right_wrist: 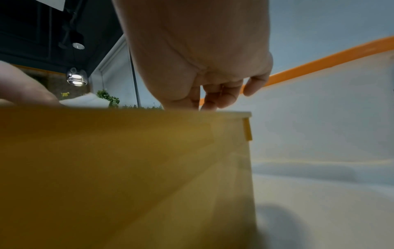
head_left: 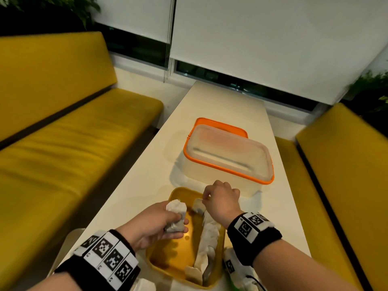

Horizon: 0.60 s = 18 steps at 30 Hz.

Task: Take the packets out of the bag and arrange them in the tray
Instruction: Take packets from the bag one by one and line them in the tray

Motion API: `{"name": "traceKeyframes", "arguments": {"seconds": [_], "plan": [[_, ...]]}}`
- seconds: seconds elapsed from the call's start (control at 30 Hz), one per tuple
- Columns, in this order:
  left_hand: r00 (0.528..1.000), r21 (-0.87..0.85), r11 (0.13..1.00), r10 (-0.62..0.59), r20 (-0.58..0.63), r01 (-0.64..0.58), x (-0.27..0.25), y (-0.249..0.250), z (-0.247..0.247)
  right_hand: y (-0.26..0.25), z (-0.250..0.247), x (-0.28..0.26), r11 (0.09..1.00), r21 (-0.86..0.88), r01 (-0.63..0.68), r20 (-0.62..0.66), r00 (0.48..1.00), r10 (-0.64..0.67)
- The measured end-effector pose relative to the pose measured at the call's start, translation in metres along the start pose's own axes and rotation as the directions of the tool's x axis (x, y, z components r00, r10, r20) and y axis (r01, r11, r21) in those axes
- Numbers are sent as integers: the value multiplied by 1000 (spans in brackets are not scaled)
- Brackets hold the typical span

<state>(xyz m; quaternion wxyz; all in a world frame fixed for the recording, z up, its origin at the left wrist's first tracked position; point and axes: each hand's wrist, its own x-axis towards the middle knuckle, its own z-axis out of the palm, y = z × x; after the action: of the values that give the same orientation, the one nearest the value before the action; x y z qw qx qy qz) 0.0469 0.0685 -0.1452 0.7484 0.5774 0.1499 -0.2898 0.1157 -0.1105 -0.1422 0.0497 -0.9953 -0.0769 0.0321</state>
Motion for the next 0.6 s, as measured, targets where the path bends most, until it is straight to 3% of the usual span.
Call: {"name": "traceKeyframes", "arguments": {"seconds": [0.27,0.4,0.47,0.6], "plan": [[1000,-16,1000,-8,12,9,-6,-5,3,-1,-4,-7,998,-5,64,2,998,-64],[1000,-37,999,-8,15,8,-8,-9,5,1,-21,-23,979,201,30,-86,996,-13],[1000,-38,999,9,23,-8,-9,-10,8,0,-32,-36,928,361,88,-97,994,-56],[996,57,995,76,42,-78,-9,-6,21,-10,-41,-57,852,496,168,29,977,-210]]}}
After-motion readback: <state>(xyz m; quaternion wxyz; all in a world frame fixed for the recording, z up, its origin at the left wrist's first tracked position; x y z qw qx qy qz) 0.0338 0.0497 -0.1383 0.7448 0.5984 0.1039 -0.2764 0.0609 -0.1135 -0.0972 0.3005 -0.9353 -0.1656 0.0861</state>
